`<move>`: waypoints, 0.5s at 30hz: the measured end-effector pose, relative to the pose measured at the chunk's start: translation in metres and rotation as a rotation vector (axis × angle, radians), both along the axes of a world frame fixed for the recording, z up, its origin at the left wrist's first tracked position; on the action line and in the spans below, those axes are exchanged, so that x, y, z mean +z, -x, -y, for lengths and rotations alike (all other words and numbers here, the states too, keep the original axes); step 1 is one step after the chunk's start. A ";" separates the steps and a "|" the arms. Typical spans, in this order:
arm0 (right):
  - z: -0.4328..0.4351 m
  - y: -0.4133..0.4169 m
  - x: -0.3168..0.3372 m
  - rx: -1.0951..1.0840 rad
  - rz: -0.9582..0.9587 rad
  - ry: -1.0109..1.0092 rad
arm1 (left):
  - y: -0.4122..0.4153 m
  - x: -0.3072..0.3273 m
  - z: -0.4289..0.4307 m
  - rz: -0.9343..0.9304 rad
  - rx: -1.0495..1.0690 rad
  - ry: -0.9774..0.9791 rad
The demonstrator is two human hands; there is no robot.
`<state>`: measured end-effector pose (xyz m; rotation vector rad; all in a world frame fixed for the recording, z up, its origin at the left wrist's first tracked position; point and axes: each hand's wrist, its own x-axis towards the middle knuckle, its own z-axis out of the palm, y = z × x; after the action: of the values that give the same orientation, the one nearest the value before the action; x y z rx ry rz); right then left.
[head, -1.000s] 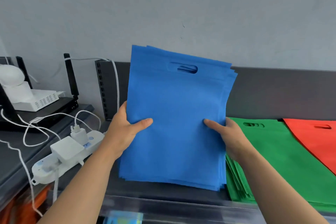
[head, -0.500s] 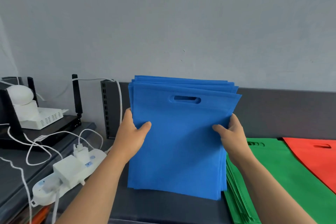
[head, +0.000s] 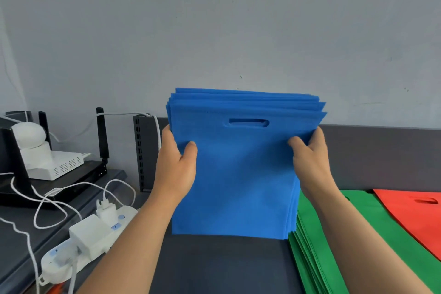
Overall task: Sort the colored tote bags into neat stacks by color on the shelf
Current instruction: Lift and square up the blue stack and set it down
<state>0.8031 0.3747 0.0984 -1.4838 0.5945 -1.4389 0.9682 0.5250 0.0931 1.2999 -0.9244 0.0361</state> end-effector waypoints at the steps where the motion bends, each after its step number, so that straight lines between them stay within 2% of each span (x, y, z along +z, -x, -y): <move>1: 0.001 0.001 0.001 0.011 -0.001 -0.012 | -0.001 0.002 0.000 -0.009 -0.004 -0.017; 7: 0.001 -0.001 -0.012 0.022 -0.063 -0.088 | 0.000 -0.014 0.004 -0.049 0.019 -0.163; 12: 0.007 0.000 -0.008 0.112 -0.056 -0.168 | 0.004 -0.005 0.003 -0.106 -0.008 -0.097; 15: 0.011 -0.003 -0.002 0.190 -0.037 -0.352 | 0.008 -0.002 0.002 -0.120 -0.045 -0.025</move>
<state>0.8062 0.3633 0.0960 -1.2523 0.6721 -1.0980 0.9599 0.5232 0.0914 1.2901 -0.8532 -0.0876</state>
